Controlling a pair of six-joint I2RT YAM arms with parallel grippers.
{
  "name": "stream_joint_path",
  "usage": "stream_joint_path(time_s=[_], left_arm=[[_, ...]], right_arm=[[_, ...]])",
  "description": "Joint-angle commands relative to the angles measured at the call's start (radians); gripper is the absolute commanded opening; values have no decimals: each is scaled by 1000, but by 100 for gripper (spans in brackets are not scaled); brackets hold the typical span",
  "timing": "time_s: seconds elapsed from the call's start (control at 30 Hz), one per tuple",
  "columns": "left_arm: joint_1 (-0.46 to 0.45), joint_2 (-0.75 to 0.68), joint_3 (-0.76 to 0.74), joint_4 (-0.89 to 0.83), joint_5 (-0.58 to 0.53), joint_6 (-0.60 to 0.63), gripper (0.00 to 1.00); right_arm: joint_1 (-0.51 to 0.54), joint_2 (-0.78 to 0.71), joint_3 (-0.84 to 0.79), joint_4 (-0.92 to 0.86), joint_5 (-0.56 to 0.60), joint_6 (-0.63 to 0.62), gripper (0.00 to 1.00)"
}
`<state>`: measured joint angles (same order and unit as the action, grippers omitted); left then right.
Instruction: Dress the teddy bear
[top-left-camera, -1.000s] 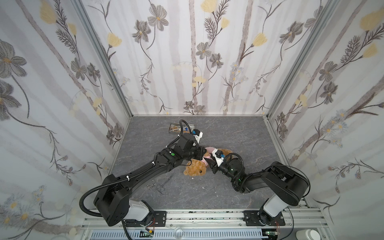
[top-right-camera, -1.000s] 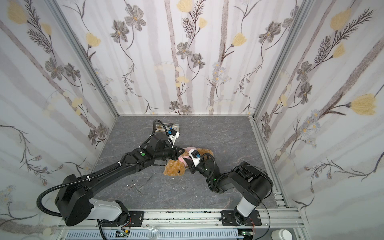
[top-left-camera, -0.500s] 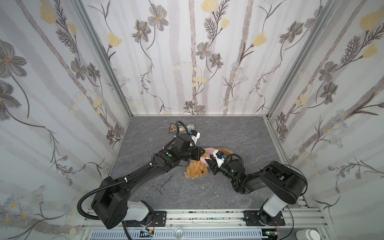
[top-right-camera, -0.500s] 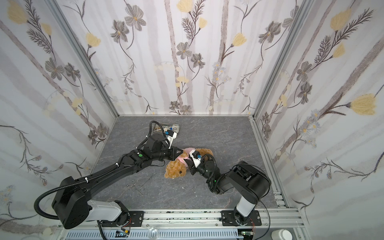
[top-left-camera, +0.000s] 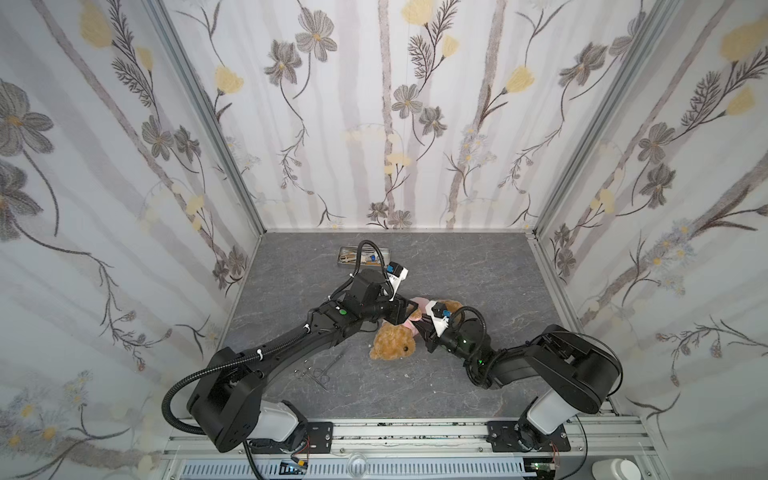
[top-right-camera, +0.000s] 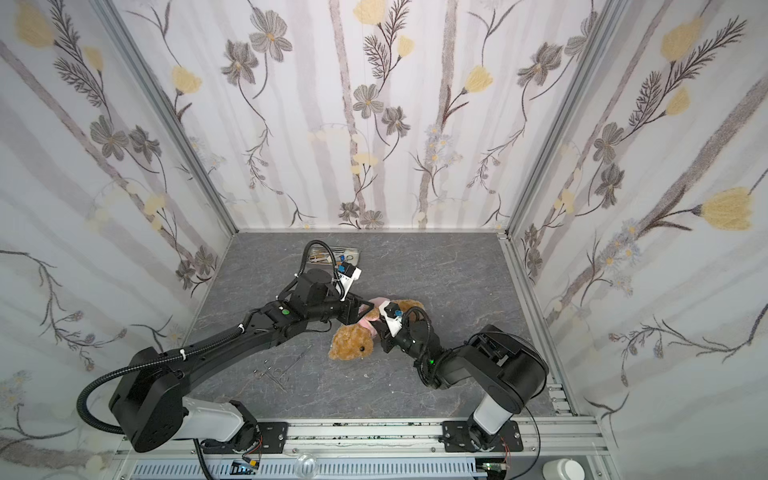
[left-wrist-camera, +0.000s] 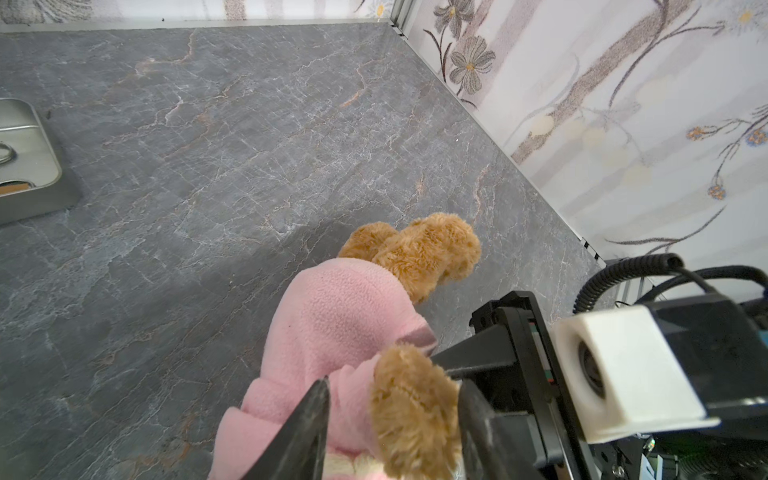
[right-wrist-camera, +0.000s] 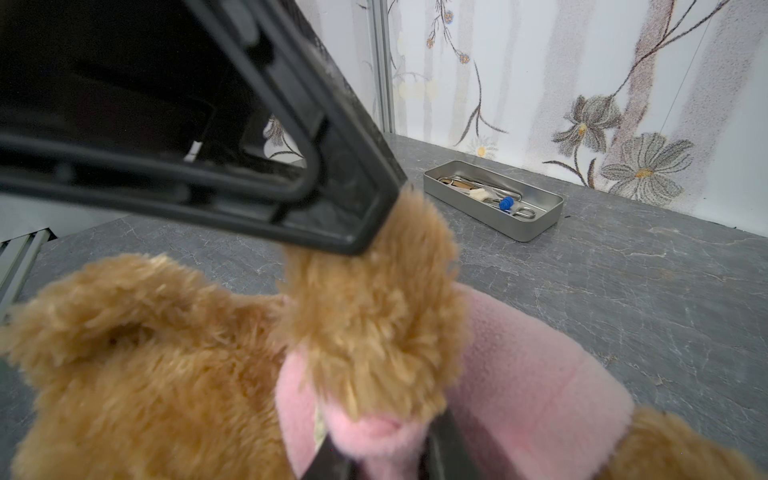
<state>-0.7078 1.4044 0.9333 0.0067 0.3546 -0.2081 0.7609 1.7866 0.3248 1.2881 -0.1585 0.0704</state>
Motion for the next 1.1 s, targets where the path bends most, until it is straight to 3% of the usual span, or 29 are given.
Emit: stream_joint_path(time_s=[0.0, 0.1, 0.2, 0.3, 0.33, 0.43, 0.67, 0.93, 1.07], left_arm=[[-6, 22, 17, 38, 18, 42, 52], [-17, 51, 33, 37, 28, 45, 48], [-22, 74, 44, 38, 16, 41, 26], [-22, 81, 50, 38, 7, 28, 3], [-24, 80, 51, 38, 14, 23, 0], [-26, 83, 52, 38, 60, 15, 0], [-27, 59, 20, 37, 65, 32, 0], [-25, 71, 34, 38, 64, 44, 0], [-25, 76, 53, 38, 54, 30, 0]], right_arm=[[0, -9, 0, -9, -10, 6, 20], [1, -12, 0, -8, -7, 10, 21], [2, -19, -4, -3, -3, 15, 27], [1, -37, -11, 15, 12, 29, 41], [-1, -44, -14, 26, 15, 36, 45], [-8, -66, -22, 83, 19, 85, 50], [-57, -121, -32, 140, 9, 190, 50], [-90, -286, -77, -5, 47, 128, 51], [-90, -317, -84, -127, 3, 62, 54]])
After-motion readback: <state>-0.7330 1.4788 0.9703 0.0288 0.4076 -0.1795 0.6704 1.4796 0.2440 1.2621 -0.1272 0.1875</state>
